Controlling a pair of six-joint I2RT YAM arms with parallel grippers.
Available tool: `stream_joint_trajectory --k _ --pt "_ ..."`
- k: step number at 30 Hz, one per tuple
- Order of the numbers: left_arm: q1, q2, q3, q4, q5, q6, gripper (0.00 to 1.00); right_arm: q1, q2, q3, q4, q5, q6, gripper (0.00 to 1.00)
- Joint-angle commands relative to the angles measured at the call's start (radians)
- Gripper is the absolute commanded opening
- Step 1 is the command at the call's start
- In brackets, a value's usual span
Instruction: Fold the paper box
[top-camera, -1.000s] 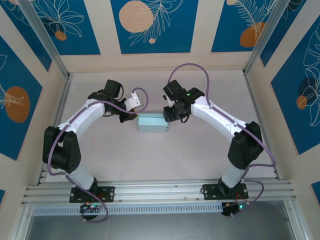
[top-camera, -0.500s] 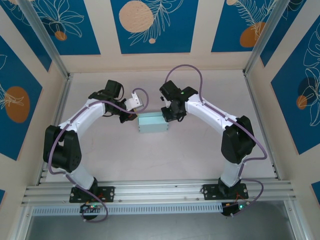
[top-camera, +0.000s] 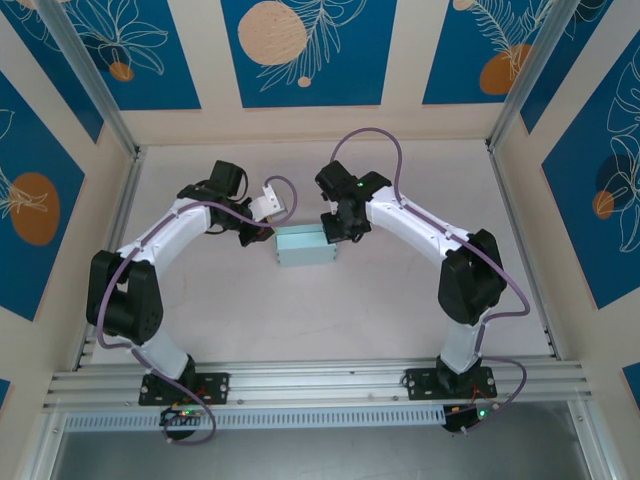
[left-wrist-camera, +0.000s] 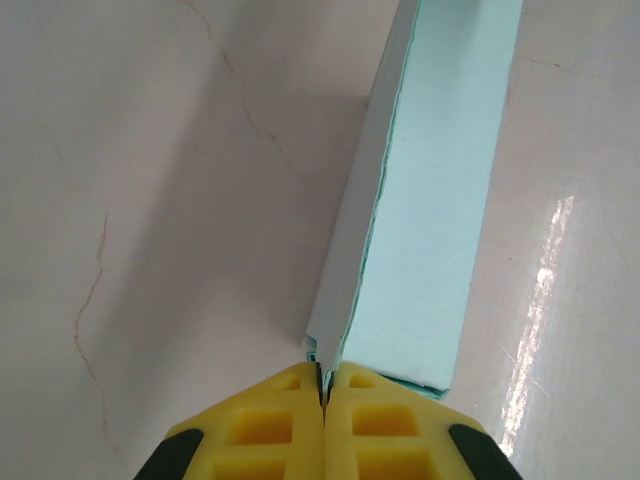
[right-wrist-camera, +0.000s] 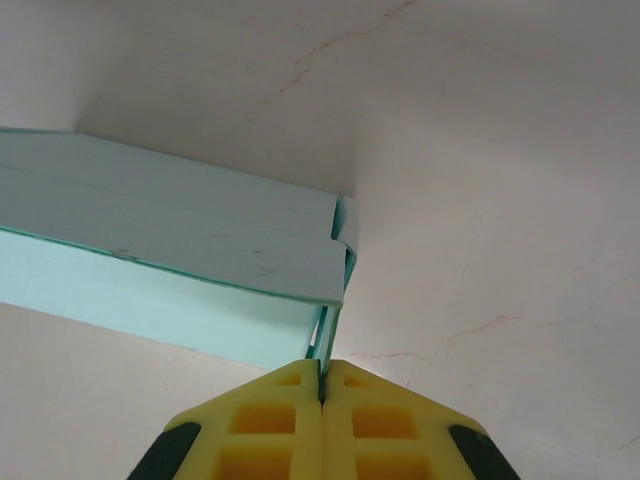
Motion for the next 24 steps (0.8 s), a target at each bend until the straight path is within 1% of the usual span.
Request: stream_joint_trajectory --k 1,10,18,21,23,24 --pt "-0.013 0.021 -0.006 0.023 0.011 -0.027 0.00 0.015 0.021 0.011 0.005 -0.008 0.032 0.00" --pt "-0.014 0.022 -0.015 0.052 0.018 -0.048 0.00 0.043 0.039 0.034 0.018 -0.029 0.064 0.00" --pt "-0.014 0.024 -0.018 0.051 0.004 -0.050 0.00 0.045 0.057 0.032 -0.008 0.019 0.074 0.00" --pt "-0.014 0.020 -0.021 0.060 -0.009 -0.074 0.00 0.041 0.064 0.020 -0.022 0.048 0.085 0.00" --pt "-0.014 0.018 -0.017 0.066 -0.014 -0.105 0.05 0.043 0.064 0.008 -0.019 0.049 0.084 0.00" --pt "-0.014 0.016 -0.017 0.071 -0.016 -0.128 0.12 0.047 0.063 0.004 -0.015 0.051 0.082 0.00"
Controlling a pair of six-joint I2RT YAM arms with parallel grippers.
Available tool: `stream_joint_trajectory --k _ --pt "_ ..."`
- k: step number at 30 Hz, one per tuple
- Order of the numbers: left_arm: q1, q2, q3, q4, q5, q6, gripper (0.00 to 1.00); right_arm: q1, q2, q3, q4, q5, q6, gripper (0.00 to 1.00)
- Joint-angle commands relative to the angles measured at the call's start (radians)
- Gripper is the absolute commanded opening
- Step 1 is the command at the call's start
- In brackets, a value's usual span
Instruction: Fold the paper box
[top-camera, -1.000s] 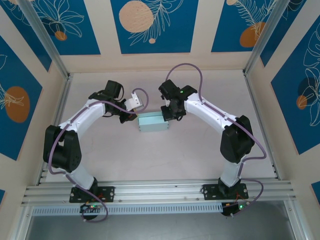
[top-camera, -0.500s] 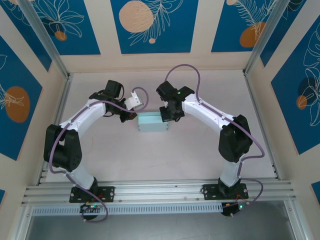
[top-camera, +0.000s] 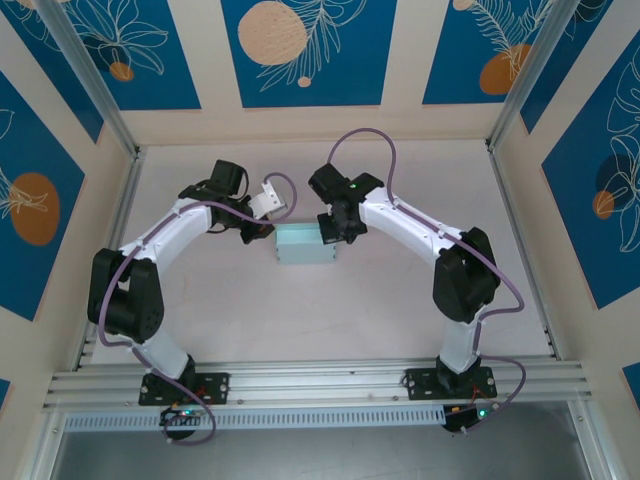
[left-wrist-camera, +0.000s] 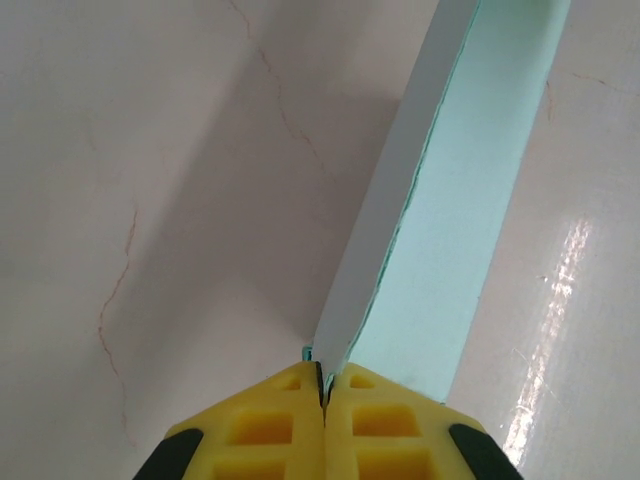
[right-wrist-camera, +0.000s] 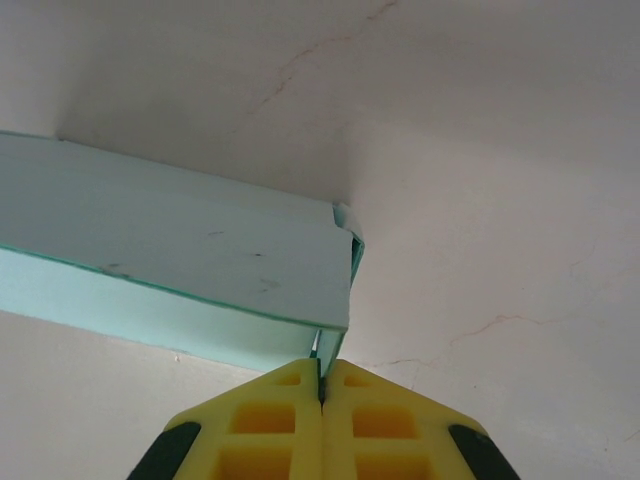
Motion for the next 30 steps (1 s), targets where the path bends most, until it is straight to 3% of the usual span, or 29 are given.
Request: stream_joint_trajectory --k 1,9,12,16,18,22,30 --pt "-0.014 0.003 -0.011 0.017 0.013 -0.076 0.18 0.023 0.027 -0.019 -0.005 -0.007 0.015 0.00" --pt "-0.017 -0.047 -0.048 0.072 -0.029 -0.254 0.25 0.048 0.024 0.002 -0.006 0.023 0.001 0.00" --pt "-0.022 -0.071 -0.043 0.049 -0.072 -0.307 0.40 0.048 0.021 0.002 -0.009 0.031 0.001 0.00" --pt "-0.025 -0.112 -0.046 0.010 -0.116 -0.342 0.50 0.048 0.020 0.001 -0.009 0.035 0.004 0.00" --pt "-0.026 -0.130 -0.048 -0.013 -0.137 -0.341 0.51 0.049 0.020 0.003 -0.009 0.034 0.003 0.00" --pt "-0.026 -0.142 -0.029 -0.081 -0.163 -0.312 0.42 0.050 0.021 0.007 -0.012 0.034 0.000 0.00" --pt "-0.026 -0.130 -0.014 -0.122 -0.200 -0.213 0.42 0.050 0.020 0.008 -0.013 0.032 -0.002 0.00"
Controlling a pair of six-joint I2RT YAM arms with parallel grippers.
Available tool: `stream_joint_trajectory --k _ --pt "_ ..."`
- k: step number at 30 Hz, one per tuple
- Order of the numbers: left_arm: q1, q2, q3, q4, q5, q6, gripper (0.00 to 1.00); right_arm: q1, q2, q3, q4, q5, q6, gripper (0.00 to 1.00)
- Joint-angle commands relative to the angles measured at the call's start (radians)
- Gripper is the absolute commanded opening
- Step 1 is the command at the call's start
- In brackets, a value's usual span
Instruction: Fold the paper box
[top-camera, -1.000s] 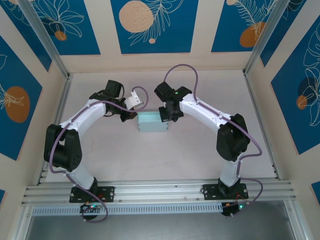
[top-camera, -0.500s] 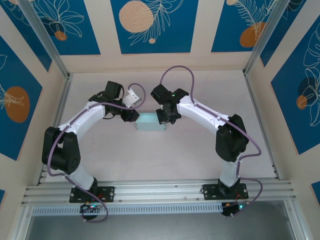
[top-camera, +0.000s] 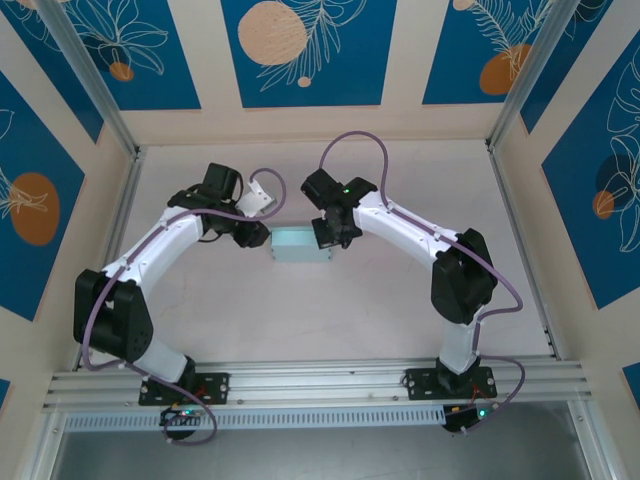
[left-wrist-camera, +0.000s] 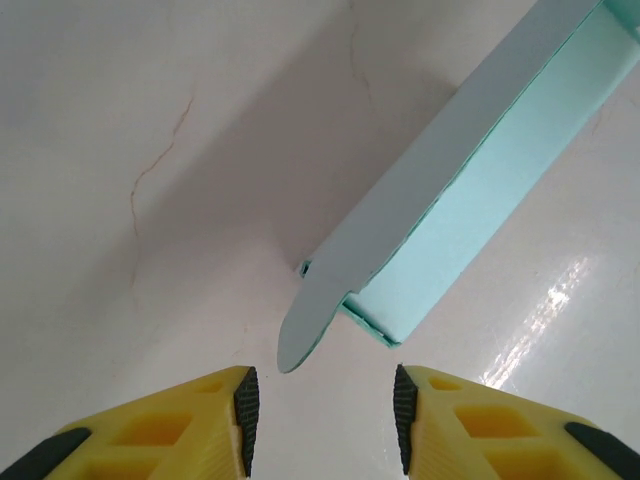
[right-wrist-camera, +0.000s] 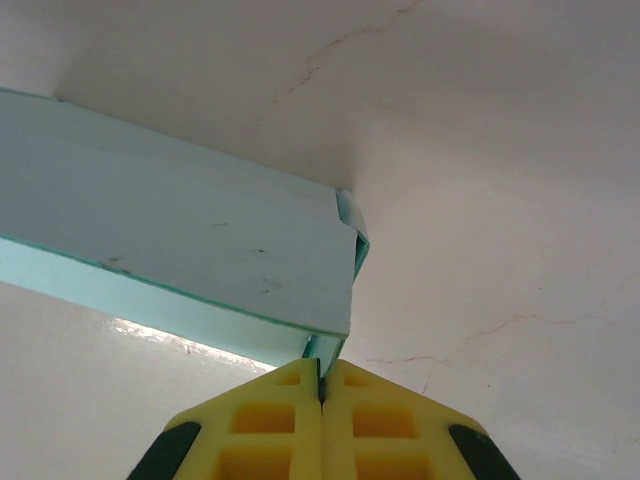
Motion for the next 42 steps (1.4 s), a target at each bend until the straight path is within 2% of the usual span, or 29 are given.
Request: stream_joint_trajectory --k 1,7,18,22,26,30,42 --pt "-0.012 0.006 0.029 -0.033 -0.030 0.055 0.42 0.008 0.018 0.011 -0.016 0.005 -0.001 0.00" --pt "-0.017 0.051 0.057 -0.027 -0.020 0.070 0.40 0.009 0.018 0.013 -0.017 0.002 -0.003 0.00" --pt "-0.032 0.090 0.076 -0.018 -0.003 0.044 0.28 0.009 0.019 0.009 -0.015 0.004 -0.003 0.00" --pt "-0.038 0.087 0.072 -0.002 -0.012 -0.003 0.11 0.008 0.019 0.009 -0.014 0.001 -0.003 0.00" --pt "-0.040 0.076 0.080 0.005 -0.018 -0.089 0.00 0.009 0.021 0.007 -0.012 -0.001 -0.003 0.00" --pt "-0.041 0.074 0.095 -0.001 0.028 -0.192 0.00 0.011 0.022 0.006 -0.011 -0.001 -0.003 0.00" --pt "-0.040 0.085 0.090 0.023 0.050 -0.438 0.00 0.012 0.025 0.006 -0.014 0.003 -0.002 0.00"
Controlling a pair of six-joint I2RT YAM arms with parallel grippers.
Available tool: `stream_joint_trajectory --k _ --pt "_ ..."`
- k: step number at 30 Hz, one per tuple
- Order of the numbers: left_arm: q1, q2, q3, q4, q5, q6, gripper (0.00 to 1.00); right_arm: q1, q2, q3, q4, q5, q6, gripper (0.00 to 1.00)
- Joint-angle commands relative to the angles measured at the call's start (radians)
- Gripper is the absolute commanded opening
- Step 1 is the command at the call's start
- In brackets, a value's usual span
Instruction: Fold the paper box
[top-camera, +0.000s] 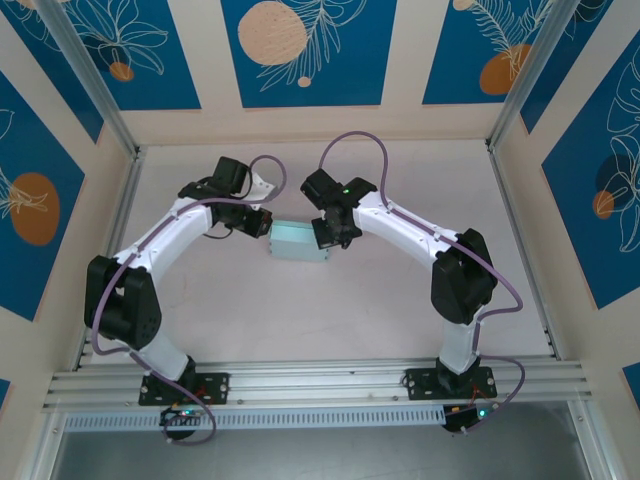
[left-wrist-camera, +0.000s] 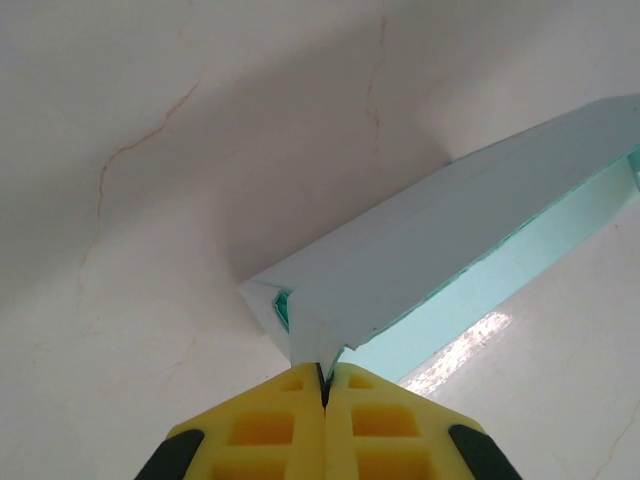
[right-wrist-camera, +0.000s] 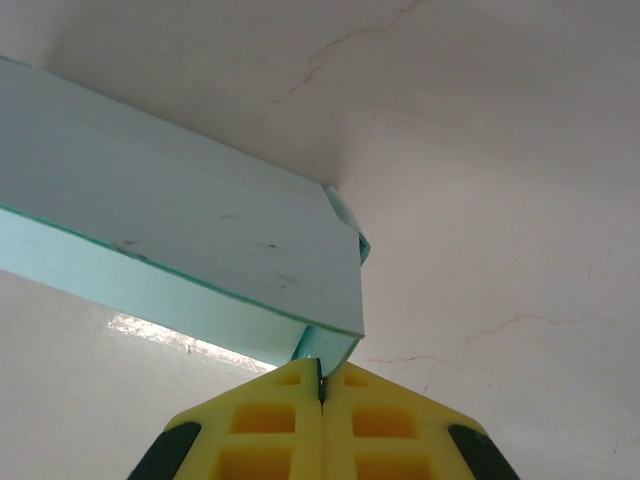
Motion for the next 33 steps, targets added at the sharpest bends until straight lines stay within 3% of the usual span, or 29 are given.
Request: stream_joint_trajectory --k 1,8,14,25,33 --pt "-0.012 -0.015 -0.015 0.051 0.037 -0.120 0.00 0.011 0.027 0.008 -0.012 0.001 -0.003 0.00" --pt "-0.012 -0.106 -0.163 0.216 0.039 -0.292 0.00 0.025 0.045 0.024 -0.025 0.020 -0.001 0.00" --pt "-0.012 -0.138 -0.204 0.223 0.004 -0.364 0.00 0.033 0.059 0.036 -0.034 0.028 0.002 0.00" --pt "-0.011 -0.149 -0.227 0.235 0.073 -0.543 0.00 0.054 0.074 0.064 -0.058 0.053 -0.001 0.00" --pt "-0.009 -0.135 -0.224 0.229 0.094 -0.565 0.00 0.058 0.082 0.065 -0.060 0.055 -0.004 0.00"
